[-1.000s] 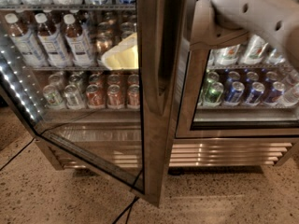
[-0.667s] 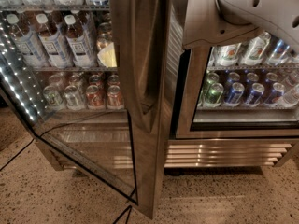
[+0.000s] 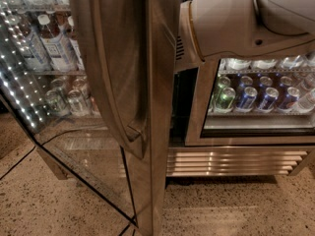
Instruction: Open left fridge door
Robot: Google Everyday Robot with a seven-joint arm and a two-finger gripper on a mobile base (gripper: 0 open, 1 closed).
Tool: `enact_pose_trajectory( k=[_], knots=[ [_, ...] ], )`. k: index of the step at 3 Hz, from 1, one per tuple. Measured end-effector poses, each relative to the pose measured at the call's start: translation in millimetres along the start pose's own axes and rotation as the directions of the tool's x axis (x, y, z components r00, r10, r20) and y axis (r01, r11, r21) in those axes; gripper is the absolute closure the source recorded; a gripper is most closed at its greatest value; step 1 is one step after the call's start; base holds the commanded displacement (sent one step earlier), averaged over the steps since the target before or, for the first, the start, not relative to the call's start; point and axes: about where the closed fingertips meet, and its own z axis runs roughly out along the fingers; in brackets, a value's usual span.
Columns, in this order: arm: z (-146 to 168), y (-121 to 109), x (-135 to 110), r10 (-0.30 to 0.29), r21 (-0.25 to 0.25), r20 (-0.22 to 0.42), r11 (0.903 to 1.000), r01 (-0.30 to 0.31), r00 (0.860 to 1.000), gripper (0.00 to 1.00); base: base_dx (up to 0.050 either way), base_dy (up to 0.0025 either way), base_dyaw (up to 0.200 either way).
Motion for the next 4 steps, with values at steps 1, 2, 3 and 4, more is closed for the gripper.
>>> enact_pose_trajectory(
  k=[1, 2, 3, 4],
  knots=[
    [-2, 1, 0, 0.003, 0.002, 0.003, 1.0, -0.003, 1.0, 1.0, 0.0, 0.0, 0.0],
    [0, 9, 2, -0.03, -0.073, -0.034, 0.997, 0.028, 0.999, 1.0, 0.0, 0.0, 0.0],
    [-8, 29, 9, -0.074, -0.159, -0.073, 0.9853, 0.062, 0.995, 1.0, 0.0, 0.0, 0.0],
    [-38, 68, 27, -0.136, -0.187, -0.05, 0.9744, 0.124, 0.989, 1.0, 0.0, 0.0, 0.0]
  ],
)
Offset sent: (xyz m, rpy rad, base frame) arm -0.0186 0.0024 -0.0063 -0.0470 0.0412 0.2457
